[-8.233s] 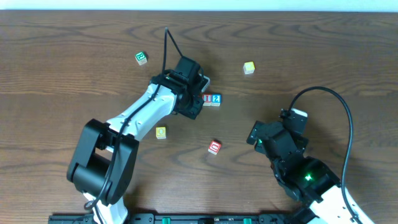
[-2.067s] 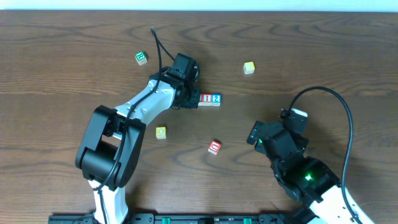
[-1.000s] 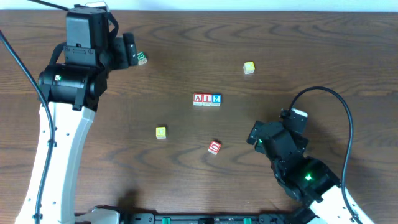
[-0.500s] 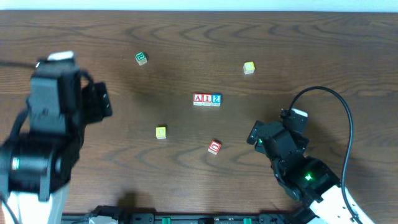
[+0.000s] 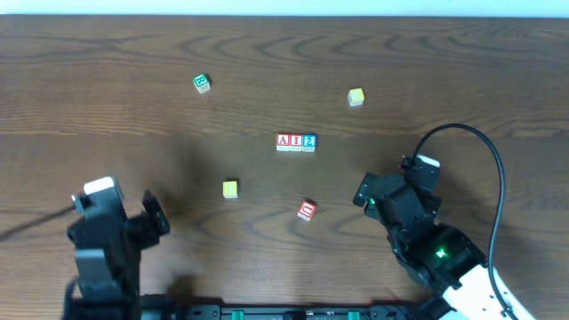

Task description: Spell out Ai2

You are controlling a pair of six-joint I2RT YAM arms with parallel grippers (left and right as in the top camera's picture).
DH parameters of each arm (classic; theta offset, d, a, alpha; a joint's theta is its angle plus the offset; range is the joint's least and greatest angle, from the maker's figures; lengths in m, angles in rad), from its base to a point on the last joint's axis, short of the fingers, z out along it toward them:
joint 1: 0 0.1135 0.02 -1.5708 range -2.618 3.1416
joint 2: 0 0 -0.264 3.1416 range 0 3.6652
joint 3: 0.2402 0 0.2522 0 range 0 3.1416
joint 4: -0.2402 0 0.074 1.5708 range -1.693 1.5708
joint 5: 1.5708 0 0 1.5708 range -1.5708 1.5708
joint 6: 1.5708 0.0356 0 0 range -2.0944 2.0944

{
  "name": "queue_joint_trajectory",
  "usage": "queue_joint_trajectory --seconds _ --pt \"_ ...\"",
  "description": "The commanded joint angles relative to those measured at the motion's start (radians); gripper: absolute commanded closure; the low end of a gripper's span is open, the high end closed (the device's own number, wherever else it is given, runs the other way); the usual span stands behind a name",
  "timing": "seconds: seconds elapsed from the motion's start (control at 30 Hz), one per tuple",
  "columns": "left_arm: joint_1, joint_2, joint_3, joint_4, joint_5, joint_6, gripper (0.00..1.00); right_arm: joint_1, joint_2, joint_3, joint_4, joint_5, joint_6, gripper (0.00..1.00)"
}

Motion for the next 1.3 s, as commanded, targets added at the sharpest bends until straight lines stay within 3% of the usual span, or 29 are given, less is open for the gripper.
queue_joint_trajectory --seconds 0.0,0.33,0.93,1.27 --pt "0.005 -0.111 -0.106 0.029 0.024 -0.014 0.05 -0.005 0.001 -0.004 0.0 0.024 0.018 0.01" --pt "0.007 -0.323 -0.354 0.043 0.015 -0.019 0.05 -0.005 0.001 -0.004 0.0 0.024 0.018 0.01" --pt "0.008 -0.376 -0.465 0.034 0.002 -0.018 0.05 -0.005 0.001 -0.004 0.0 0.024 0.018 0.01" --pt "0.008 -0.376 -0.464 0.021 0.005 0.057 0.05 -0.005 0.001 -0.004 0.0 0.024 0.018 0.01"
